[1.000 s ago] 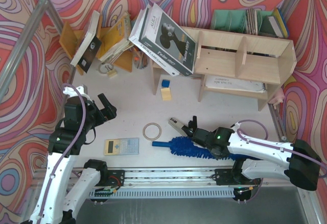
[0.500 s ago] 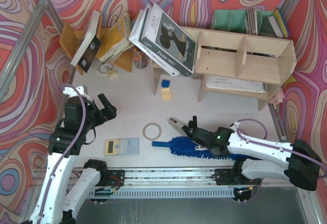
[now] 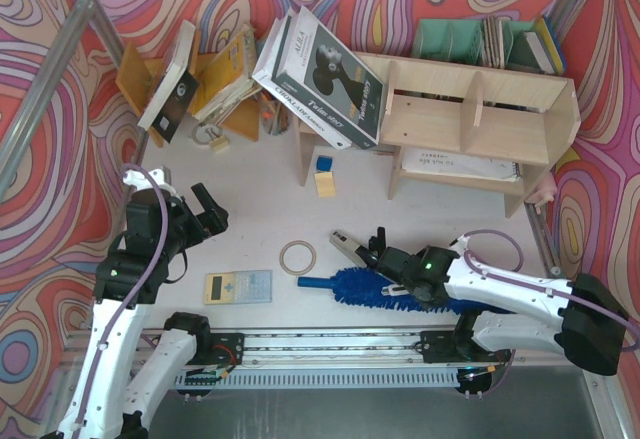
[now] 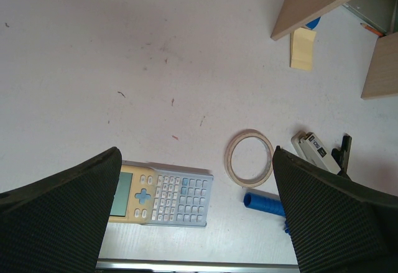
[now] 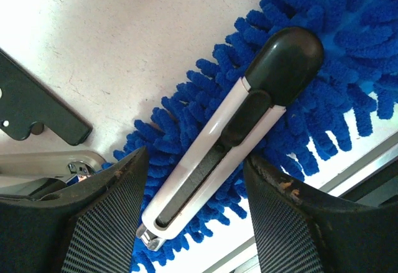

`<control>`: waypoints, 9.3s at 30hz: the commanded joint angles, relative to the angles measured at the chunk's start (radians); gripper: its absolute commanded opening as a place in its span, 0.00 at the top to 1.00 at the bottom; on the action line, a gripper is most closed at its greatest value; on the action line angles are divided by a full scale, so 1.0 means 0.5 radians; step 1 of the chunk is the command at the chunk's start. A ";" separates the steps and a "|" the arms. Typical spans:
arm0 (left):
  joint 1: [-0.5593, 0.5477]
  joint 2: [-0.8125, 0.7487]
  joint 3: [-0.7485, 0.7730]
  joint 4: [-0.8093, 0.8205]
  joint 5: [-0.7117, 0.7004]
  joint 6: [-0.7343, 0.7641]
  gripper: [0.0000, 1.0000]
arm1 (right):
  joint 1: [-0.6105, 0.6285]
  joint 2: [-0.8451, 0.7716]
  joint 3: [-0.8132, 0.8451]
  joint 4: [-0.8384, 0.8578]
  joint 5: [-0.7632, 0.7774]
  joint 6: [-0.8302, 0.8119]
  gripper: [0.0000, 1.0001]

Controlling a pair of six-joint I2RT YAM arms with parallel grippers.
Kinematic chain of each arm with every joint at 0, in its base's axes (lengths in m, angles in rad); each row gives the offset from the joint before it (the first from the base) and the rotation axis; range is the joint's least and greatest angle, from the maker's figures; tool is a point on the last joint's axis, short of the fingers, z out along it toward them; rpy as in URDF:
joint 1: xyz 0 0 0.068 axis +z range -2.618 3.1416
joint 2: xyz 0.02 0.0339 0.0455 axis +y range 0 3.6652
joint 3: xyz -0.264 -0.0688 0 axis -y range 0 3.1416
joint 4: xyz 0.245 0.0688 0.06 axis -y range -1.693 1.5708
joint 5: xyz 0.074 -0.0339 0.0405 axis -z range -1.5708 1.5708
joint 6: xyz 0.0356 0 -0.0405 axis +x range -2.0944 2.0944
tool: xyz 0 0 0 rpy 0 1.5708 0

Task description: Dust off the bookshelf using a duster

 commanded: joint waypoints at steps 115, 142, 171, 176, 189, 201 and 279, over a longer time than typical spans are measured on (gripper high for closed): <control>-0.006 -0.014 -0.026 0.014 -0.014 0.026 0.02 | -1.120 0.402 0.034 0.991 0.119 -1.030 0.65; -0.004 -0.006 -0.022 0.012 -0.040 0.021 0.02 | -1.075 -0.276 0.075 0.645 -0.212 -1.376 0.01; -0.006 -0.060 -0.025 0.002 -0.027 0.021 0.02 | -0.438 -0.380 -0.211 0.109 -0.429 -0.353 0.01; -0.006 -0.055 -0.025 0.004 -0.027 0.020 0.02 | -0.439 -0.281 -0.225 0.223 -0.386 -0.388 0.01; -0.006 -0.054 -0.027 0.005 -0.035 0.020 0.01 | -0.439 -0.222 -0.279 0.320 -0.259 -0.462 0.36; -0.006 -0.036 -0.029 0.010 -0.019 0.017 0.01 | -0.438 -0.360 -0.178 0.220 -0.192 -0.486 0.70; -1.905 1.525 -0.271 1.036 -0.119 0.352 0.34 | -0.438 -0.667 0.238 0.318 0.132 -0.538 1.00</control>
